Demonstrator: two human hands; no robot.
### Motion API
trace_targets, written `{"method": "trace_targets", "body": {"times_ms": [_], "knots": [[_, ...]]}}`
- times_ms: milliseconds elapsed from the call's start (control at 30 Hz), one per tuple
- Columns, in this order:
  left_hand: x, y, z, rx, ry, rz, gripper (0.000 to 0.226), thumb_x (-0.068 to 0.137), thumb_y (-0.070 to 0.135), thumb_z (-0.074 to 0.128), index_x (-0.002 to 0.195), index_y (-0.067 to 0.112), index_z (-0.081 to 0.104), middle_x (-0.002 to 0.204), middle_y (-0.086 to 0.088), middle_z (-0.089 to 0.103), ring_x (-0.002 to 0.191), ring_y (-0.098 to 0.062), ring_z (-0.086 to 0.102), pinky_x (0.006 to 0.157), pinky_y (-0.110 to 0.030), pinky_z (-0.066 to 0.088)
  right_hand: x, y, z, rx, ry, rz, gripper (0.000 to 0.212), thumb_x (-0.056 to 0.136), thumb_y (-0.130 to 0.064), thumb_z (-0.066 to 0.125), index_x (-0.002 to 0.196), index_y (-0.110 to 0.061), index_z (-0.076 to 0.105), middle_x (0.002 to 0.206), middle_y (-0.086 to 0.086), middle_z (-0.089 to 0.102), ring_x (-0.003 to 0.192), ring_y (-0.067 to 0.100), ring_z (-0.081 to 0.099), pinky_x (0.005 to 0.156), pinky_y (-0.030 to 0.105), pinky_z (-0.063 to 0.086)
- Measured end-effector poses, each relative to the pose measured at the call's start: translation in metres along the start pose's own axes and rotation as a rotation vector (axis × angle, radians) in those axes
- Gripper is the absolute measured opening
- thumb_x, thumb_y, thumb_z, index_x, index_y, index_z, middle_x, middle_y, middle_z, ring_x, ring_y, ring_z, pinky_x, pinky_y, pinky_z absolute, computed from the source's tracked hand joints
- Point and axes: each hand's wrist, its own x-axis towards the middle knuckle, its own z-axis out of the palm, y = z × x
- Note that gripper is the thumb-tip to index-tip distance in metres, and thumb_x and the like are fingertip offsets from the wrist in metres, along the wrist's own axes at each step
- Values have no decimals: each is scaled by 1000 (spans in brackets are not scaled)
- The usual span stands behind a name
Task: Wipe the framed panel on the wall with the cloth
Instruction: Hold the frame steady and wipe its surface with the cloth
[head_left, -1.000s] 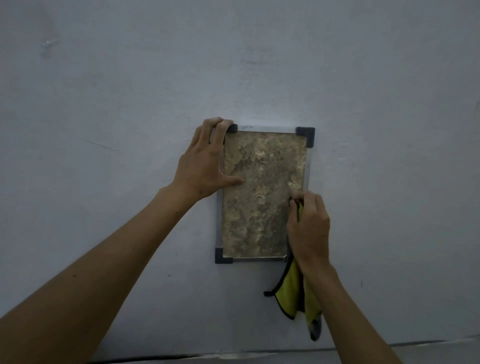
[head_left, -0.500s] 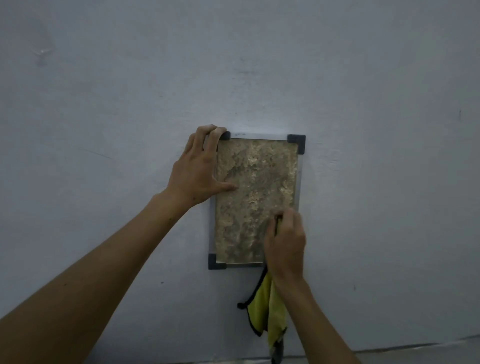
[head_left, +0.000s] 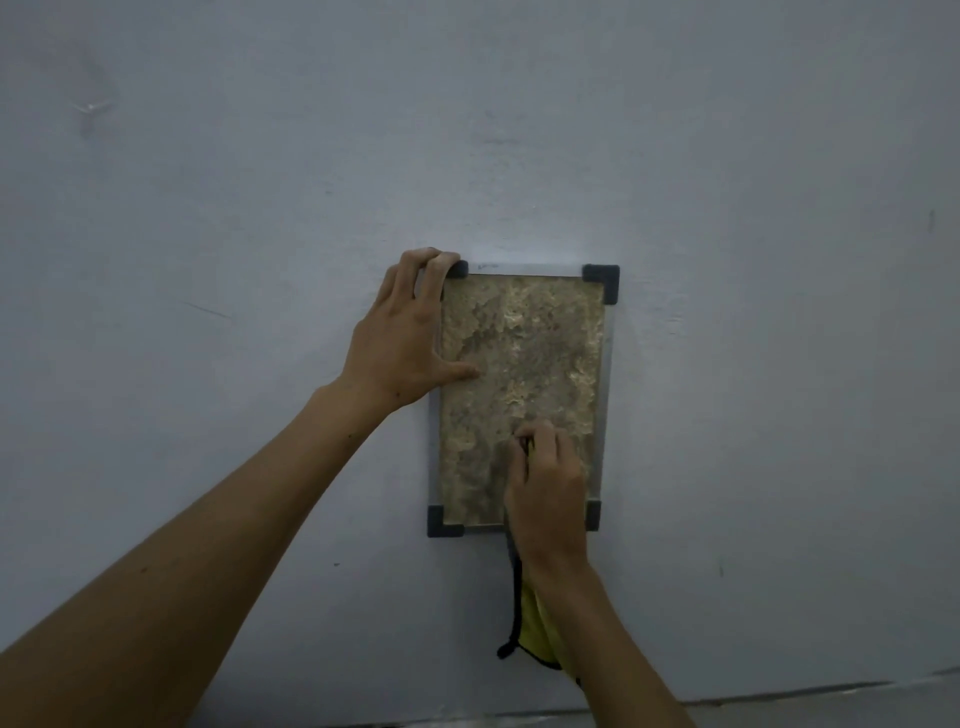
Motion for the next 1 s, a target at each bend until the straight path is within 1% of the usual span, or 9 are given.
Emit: {"method": "trace_targets", "body": {"times_ms": [167, 267, 333, 367, 500, 600, 667, 833, 1000], "knots": [[0, 0, -1, -3, -1, -3, 114, 56, 51, 93, 147, 16, 34, 146, -6, 34, 130, -24, 39, 85, -39, 55, 5, 36, -19, 74, 239, 270, 6, 98, -4, 56, 101, -2, 61, 99, 12, 58, 84, 22, 56, 70, 13, 33], [0, -2, 0, -6, -1, -5, 114, 56, 52, 93, 148, 16, 34, 146, -6, 34, 131, -24, 39, 88, -41, 56, -4, 12, -2, -3, 124, 129, 6, 96, -2, 60, 98, 1, 64, 94, 15, 62, 79, 25, 60, 67, 22, 45], [1, -4, 0, 3, 0, 0, 115, 56, 54, 92, 147, 16, 34, 146, -6, 34, 131, -24, 39, 88, -43, 57, -11, 6, 4, -39, 56, -16, 4, 93, -1, 64, 96, 1, 66, 91, 14, 64, 75, 22, 61, 66, 22, 49], [1, -4, -1, 4, -1, 5, 115, 56, 54, 92, 147, 16, 34, 145, -6, 34, 131, -24, 39, 88, -44, 57, -9, 11, 2, -14, 68, -5, 4, 94, -2, 63, 96, -1, 66, 91, 12, 63, 75, 20, 60, 66, 21, 48], [1, -2, -2, -4, -8, 13, 113, 57, 53, 91, 147, 15, 35, 145, -7, 35, 131, -25, 39, 88, -44, 57, -3, 28, -5, 82, 235, 268, 7, 98, -4, 56, 101, -2, 61, 99, 11, 58, 83, 17, 55, 70, 15, 39], [1, -3, -1, -10, -4, 8, 112, 57, 49, 93, 147, 15, 35, 145, -7, 35, 131, -26, 39, 91, -44, 55, -15, 15, 4, -42, 89, 53, 3, 96, -1, 60, 96, -2, 63, 93, 12, 61, 78, 21, 57, 67, 27, 52], [1, -5, 0, -3, -4, 19, 113, 56, 49, 94, 146, 14, 35, 144, -8, 35, 131, -27, 40, 92, -46, 55, -17, 22, 1, -35, 37, -13, 3, 97, -3, 61, 96, -4, 63, 93, 10, 61, 77, 19, 57, 67, 26, 53], [1, -1, -2, 6, -13, 10, 113, 56, 48, 94, 146, 14, 35, 144, -8, 35, 131, -26, 39, 93, -45, 54, -4, 28, -6, 67, 288, 345, 6, 97, 0, 54, 99, -2, 59, 99, 12, 57, 81, 14, 50, 68, 15, 38], [1, -4, -3, 6, -12, 18, 112, 57, 48, 94, 146, 13, 36, 145, -9, 35, 131, -27, 39, 94, -45, 54, -20, 1, 12, -28, 63, 67, 9, 98, -4, 58, 100, 1, 65, 97, 14, 63, 81, 22, 61, 69, 24, 50]]}}
